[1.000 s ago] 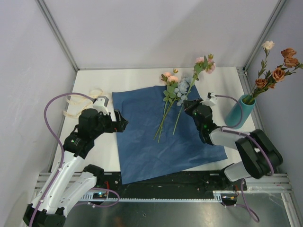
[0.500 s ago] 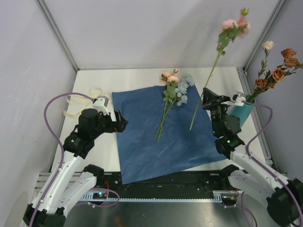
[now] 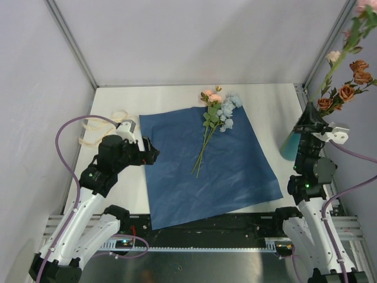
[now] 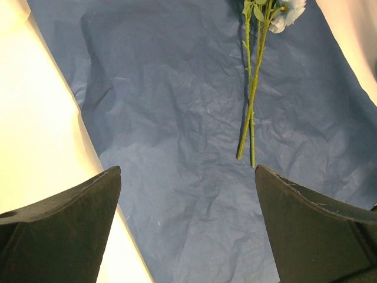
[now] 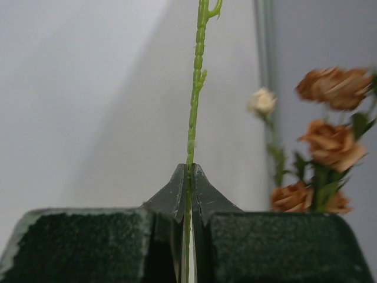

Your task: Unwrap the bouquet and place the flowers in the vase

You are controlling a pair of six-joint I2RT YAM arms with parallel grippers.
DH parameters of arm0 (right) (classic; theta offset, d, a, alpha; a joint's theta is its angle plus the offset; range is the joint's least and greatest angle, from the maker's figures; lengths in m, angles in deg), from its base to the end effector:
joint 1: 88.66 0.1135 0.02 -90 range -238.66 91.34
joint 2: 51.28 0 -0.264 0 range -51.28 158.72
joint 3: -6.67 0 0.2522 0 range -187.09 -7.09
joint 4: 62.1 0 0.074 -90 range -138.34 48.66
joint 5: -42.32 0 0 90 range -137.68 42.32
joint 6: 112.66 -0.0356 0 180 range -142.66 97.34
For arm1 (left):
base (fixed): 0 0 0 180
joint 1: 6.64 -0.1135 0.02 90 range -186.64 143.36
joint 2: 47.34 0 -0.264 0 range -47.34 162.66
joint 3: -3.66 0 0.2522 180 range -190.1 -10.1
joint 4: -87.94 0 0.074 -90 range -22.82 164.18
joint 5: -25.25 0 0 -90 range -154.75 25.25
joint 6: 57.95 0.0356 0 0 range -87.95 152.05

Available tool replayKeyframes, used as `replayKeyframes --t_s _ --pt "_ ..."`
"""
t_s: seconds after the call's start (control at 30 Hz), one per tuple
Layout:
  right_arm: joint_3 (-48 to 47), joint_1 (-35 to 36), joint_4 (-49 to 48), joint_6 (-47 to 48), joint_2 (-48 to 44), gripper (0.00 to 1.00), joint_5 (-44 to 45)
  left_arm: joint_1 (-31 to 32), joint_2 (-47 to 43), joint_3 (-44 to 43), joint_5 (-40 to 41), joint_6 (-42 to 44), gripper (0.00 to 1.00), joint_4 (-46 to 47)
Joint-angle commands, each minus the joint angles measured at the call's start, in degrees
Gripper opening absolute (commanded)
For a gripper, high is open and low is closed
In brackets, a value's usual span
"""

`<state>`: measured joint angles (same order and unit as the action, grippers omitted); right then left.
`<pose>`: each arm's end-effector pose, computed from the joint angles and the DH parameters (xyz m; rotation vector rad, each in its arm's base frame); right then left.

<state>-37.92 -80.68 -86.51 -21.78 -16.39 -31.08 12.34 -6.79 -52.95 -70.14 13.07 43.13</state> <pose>0.1416 0.0096 0.3676 0.1906 0.9852 -0.0279 0.1480 -0.0545 0.3023 0.0587 2.1083 -0.4998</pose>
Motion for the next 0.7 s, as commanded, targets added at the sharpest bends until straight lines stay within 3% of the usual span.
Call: replayKeyframes --t_s 0.0,0.23,0.67 --pt "-3.48 -8.44 -2.66 6.00 0.59 0.00 -6.99 -0.35 0.31 0.17 -0.98 1.05 1.00 0.62" --pt "-3.54 -17.22 -13.89 9.90 7.54 0.00 -10.04 -0.33 0.38 0.18 -1.09 1.05 1.00 0.60" --pt "-3.67 -21.78 -31.37 9.02 21.27 0.00 -13.70 -0.30 -0.30 0.22 -1.09 1.05 0.99 0.63"
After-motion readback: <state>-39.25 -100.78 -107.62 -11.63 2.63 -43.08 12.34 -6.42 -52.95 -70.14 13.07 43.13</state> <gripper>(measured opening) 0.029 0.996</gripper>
